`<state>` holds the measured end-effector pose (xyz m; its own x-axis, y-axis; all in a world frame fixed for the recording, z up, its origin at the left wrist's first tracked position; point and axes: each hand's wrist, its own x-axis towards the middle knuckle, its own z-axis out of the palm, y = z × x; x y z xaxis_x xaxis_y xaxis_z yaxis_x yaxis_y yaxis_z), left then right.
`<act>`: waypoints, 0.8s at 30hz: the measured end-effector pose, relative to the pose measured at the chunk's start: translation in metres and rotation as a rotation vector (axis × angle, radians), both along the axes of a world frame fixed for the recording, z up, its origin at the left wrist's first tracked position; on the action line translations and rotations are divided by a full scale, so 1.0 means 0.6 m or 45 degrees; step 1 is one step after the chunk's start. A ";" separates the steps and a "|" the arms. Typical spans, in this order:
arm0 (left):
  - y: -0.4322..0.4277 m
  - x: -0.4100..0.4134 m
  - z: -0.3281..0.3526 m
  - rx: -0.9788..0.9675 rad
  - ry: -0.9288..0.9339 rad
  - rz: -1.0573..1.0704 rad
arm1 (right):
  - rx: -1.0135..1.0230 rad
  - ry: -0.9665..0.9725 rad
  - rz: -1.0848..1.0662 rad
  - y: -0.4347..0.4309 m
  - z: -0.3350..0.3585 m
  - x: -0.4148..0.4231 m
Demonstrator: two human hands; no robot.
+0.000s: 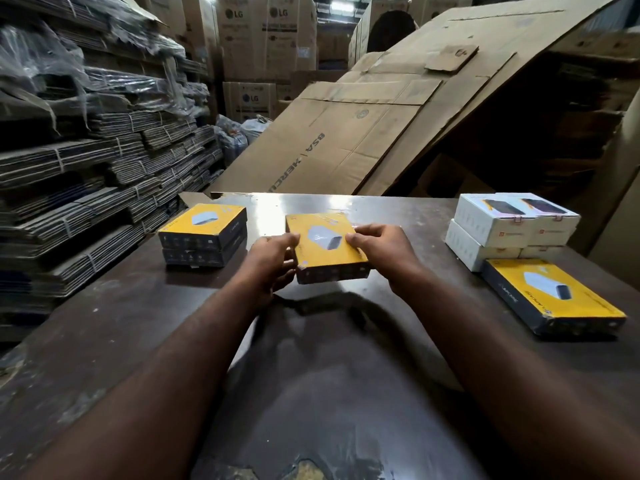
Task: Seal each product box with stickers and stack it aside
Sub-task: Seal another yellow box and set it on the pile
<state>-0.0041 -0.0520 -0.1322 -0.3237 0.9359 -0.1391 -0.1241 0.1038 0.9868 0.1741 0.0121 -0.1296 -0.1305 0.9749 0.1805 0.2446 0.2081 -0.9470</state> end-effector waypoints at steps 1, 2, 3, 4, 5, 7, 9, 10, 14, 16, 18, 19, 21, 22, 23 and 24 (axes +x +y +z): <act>-0.004 0.004 0.002 -0.007 -0.018 -0.054 | 0.015 -0.061 -0.053 0.004 0.001 0.005; -0.005 0.008 0.001 -0.004 -0.031 -0.094 | 0.023 -0.127 -0.100 0.003 0.004 0.012; -0.007 0.014 0.002 -0.006 -0.048 -0.125 | 0.042 -0.205 -0.139 0.003 0.008 0.020; -0.007 0.021 0.002 -0.012 -0.061 -0.154 | 0.066 -0.258 -0.167 0.004 0.011 0.031; -0.009 0.029 0.002 -0.021 -0.081 -0.179 | 0.078 -0.288 -0.181 0.004 0.014 0.043; -0.011 0.048 0.001 -0.035 -0.101 -0.225 | 0.073 -0.306 -0.184 -0.002 0.019 0.074; -0.009 0.070 0.002 -0.039 -0.103 -0.252 | 0.039 -0.308 -0.205 -0.006 0.019 0.105; -0.007 0.083 0.004 -0.037 -0.098 -0.257 | 0.024 -0.313 -0.221 -0.007 0.020 0.118; 0.000 0.147 0.012 -0.046 -0.146 -0.282 | -0.013 -0.257 -0.316 -0.012 0.039 0.176; 0.001 0.182 0.016 -0.026 -0.182 -0.308 | -0.015 -0.293 -0.361 -0.011 0.050 0.210; 0.003 0.224 0.020 0.007 -0.197 -0.356 | -0.033 -0.362 -0.408 -0.013 0.060 0.249; 0.003 0.247 0.023 0.021 -0.203 -0.375 | -0.037 -0.403 -0.439 -0.013 0.065 0.270; 0.004 0.291 0.025 0.031 -0.223 -0.415 | -0.055 -0.467 -0.519 -0.009 0.070 0.310; 0.006 0.315 0.026 0.027 -0.232 -0.435 | -0.071 -0.476 -0.566 -0.008 0.073 0.332; 0.006 0.336 0.028 0.019 -0.243 -0.456 | -0.085 -0.468 -0.602 -0.008 0.074 0.353; 0.008 0.356 0.029 0.012 -0.255 -0.475 | -0.097 -0.445 -0.632 -0.009 0.075 0.372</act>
